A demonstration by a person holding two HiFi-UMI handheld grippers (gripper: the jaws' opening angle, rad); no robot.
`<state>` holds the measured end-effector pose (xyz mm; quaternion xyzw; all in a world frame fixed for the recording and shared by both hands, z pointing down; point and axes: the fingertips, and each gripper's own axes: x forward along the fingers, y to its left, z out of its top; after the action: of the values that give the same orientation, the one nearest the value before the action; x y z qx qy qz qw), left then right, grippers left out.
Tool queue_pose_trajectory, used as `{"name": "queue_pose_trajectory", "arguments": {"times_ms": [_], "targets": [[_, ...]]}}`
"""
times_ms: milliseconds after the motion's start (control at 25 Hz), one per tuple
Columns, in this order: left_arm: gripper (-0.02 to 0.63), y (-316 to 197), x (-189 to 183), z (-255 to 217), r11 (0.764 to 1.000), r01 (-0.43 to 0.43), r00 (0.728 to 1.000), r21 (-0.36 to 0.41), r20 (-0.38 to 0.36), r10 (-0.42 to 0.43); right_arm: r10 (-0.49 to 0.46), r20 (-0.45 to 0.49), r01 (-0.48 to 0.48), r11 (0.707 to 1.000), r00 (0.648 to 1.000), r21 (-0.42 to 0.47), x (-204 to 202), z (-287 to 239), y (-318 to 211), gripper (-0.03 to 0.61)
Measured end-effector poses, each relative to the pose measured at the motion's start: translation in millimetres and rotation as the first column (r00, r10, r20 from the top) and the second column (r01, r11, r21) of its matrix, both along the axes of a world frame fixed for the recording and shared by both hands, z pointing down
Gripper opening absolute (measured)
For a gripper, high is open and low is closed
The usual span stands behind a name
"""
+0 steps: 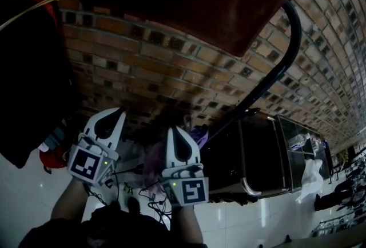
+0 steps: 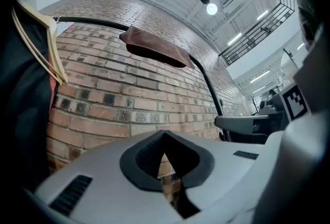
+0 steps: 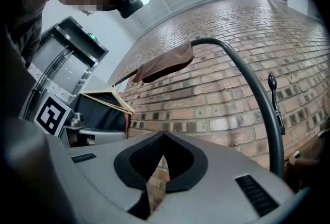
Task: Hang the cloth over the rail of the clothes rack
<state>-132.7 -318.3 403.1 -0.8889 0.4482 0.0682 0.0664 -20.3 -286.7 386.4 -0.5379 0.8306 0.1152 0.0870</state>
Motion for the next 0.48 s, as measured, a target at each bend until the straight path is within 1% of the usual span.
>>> {"name": "queue_pose_trajectory", "arguments": {"times_ms": [280, 480], "targets": [[0.012, -0.8, 8.4, 9.9, 0.999, -0.009, 1.000, -0.036, 0.013, 0.009, 0.002, -0.048, -0.004, 0.999, 0.999, -0.033, -1.9, 10.8, -4.2, 0.021], [0.012, -2.0, 7.3, 9.9, 0.999, -0.014, 1.000, -0.038, 0.013, 0.014, 0.003, -0.050, -0.005, 0.999, 0.999, -0.051, -4.5, 13.6, -6.6, 0.021]]}}
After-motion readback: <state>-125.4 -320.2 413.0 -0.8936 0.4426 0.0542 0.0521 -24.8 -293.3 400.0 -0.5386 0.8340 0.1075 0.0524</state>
